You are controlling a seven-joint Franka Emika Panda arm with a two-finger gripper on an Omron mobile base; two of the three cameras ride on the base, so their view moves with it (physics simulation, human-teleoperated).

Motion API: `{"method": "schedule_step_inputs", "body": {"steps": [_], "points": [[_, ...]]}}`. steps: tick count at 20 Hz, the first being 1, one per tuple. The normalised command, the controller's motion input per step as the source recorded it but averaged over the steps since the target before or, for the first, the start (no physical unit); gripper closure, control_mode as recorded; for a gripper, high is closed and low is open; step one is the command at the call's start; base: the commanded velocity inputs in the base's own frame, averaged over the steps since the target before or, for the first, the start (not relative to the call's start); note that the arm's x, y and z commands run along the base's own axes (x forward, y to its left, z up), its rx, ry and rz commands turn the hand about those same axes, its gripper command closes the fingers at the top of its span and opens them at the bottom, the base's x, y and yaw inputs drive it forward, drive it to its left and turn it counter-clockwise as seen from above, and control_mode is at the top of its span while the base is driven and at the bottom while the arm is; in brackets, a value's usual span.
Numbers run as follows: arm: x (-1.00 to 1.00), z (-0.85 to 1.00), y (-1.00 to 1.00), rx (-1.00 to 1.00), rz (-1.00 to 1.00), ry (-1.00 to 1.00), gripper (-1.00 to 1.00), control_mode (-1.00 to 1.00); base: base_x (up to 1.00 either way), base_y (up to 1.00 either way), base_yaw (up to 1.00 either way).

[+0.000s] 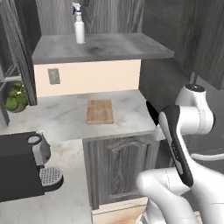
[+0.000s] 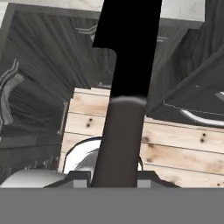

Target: Move the cutting board and knife to the sink. Then move spray from the cabinet to the counter.

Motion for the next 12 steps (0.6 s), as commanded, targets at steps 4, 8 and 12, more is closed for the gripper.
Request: {"method": "schedule_step_inputs", "body": {"steps": [4,8,12], "points": [[0.0,0.0,0.0,0.0,0.0,0.0,1.0,1.0,-1.0,-0.21,-0.02],[0.0,0.0,0.0,0.0,0.0,0.0,1.0,1.0,-1.0,-0.25,-0.18],[0.0,0.0,0.0,0.0,0.0,0.0,1.0,1.0,-1.0,-0.16,-0.48]]}}
